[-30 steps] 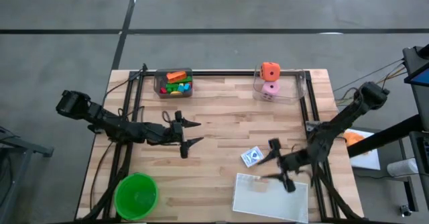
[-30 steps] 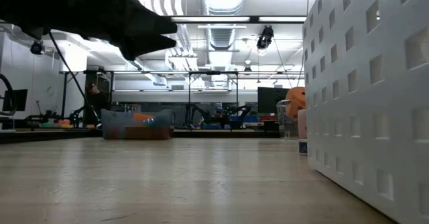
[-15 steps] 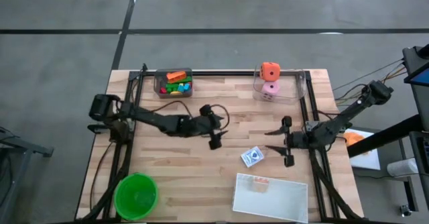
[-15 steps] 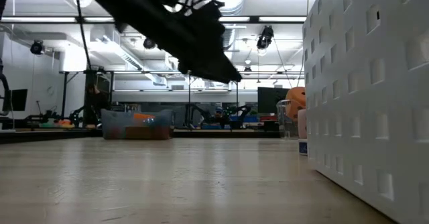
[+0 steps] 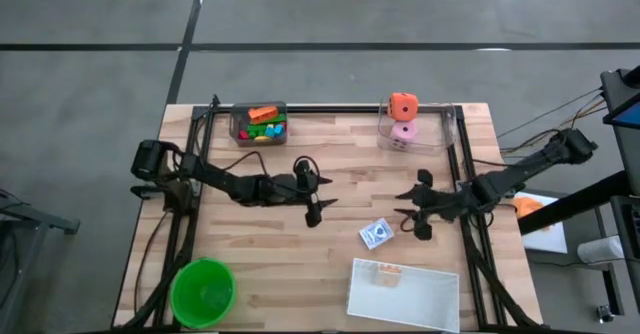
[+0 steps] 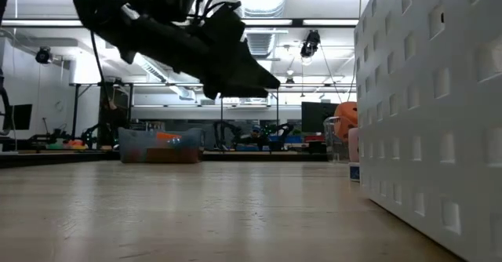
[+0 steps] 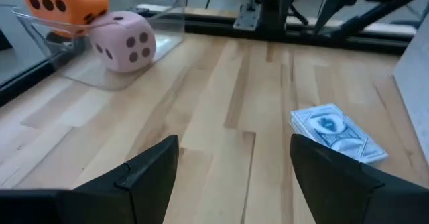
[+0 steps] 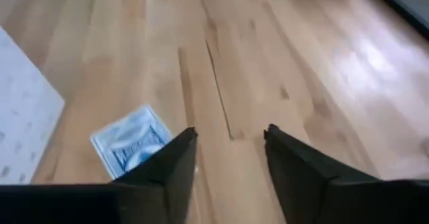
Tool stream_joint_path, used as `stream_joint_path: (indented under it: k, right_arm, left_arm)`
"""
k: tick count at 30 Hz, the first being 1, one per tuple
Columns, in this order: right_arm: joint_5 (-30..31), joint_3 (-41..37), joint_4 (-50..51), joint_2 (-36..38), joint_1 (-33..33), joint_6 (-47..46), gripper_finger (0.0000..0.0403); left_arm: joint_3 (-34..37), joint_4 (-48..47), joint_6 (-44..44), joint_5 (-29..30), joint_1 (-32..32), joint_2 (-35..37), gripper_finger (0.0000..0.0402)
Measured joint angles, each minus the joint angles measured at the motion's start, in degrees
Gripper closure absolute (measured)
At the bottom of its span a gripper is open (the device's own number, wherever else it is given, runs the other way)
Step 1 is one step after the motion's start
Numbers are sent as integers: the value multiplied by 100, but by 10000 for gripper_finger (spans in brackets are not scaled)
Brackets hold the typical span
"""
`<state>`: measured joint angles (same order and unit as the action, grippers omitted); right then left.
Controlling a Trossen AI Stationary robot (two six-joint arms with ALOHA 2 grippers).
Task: Pick & Place Toys
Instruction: Put the blue deck of cards into the white bin
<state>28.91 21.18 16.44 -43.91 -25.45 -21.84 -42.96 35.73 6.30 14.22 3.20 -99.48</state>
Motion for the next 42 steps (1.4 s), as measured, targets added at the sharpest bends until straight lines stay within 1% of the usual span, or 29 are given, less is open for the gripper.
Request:
stream_joint_path:
  k: [4, 7, 11, 15, 20, 23, 25, 30, 35, 38, 42]
  right_arm:
    - [-830, 217, 268, -350, 541, 204, 306]
    - [-1486, 308, 258, -639, 989, 499, 369]
    - [-2317, 314, 216, -1067, 1522, 901, 377]
    - [-3200, 357, 51, -1540, 1907, 1349, 385]
    - [-4185, 655, -15, -2198, 2165, 1678, 385]
    - [-4577, 863, -27, -2671, 2235, 1870, 385]
    - [-4691, 975, -6, -2998, 2270, 1993, 385]
    - [-4730, 1270, -22, -3809, 2317, 2218, 386]
    - [-4769, 1556, -328, -4398, 2351, 2341, 386]
    - [-4483, 1712, -540, -4593, 2372, 2429, 386]
    - [-3560, 1909, -651, -4698, 2408, 2514, 386]
  left_arm:
    - [215, 366, 18, 13, -73, 11, 118]
    - [270, 345, 17, 9, -160, 26, 118]
    - [328, 301, 71, 5, -266, 29, 118]
    - [357, 306, 125, -38, -308, 31, 118]
    - [365, 308, 169, -59, -311, 31, 118]
    - [365, 305, 232, -60, -315, 31, 118]
    - [369, 303, 270, -62, -314, 31, 118]
    - [400, 299, 324, -74, -315, 31, 118]
    - [400, 301, 336, -73, -313, 31, 118]
    - [400, 299, 335, -72, -313, 31, 118]
    - [400, 299, 335, -70, -313, 31, 118]
